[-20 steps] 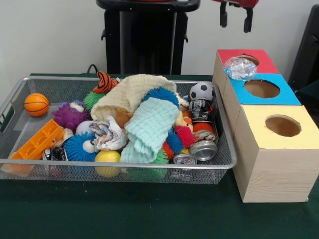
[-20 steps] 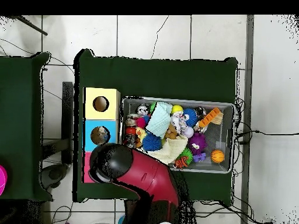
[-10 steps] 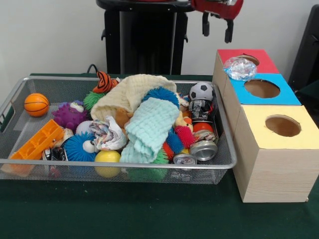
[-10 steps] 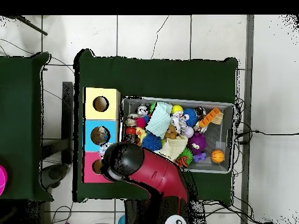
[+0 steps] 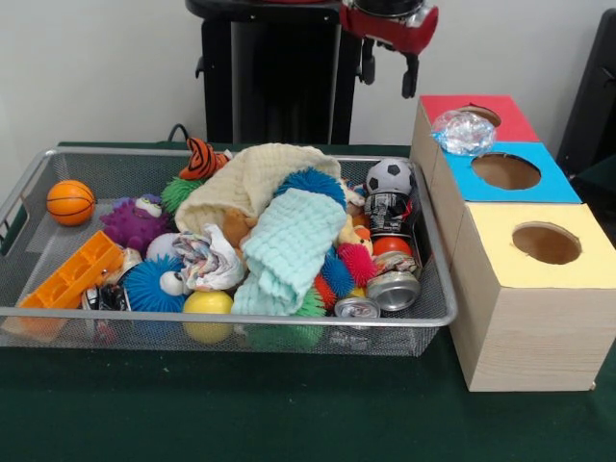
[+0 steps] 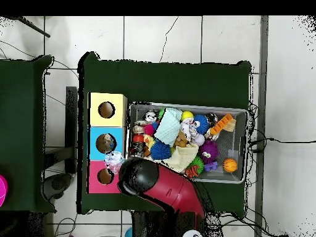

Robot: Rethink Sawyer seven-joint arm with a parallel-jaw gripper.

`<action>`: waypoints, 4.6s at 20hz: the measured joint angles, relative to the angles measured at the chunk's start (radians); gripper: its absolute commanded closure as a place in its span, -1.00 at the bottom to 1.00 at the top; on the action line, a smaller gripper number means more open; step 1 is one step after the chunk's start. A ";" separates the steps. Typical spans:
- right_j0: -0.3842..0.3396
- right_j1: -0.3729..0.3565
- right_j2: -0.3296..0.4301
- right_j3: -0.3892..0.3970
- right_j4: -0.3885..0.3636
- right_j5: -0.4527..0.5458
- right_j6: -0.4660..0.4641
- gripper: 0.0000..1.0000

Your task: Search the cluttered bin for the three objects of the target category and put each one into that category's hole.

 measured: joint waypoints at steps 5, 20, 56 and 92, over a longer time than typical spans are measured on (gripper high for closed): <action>-0.028 0.009 0.008 0.035 -0.011 -0.056 0.000 -1.00; -0.054 0.155 0.071 0.047 -0.010 -0.225 0.000 -1.00; -0.035 -0.017 0.089 0.160 -0.011 -0.146 0.000 -1.00; -0.031 0.020 0.124 0.160 0.026 -0.146 0.000 -1.00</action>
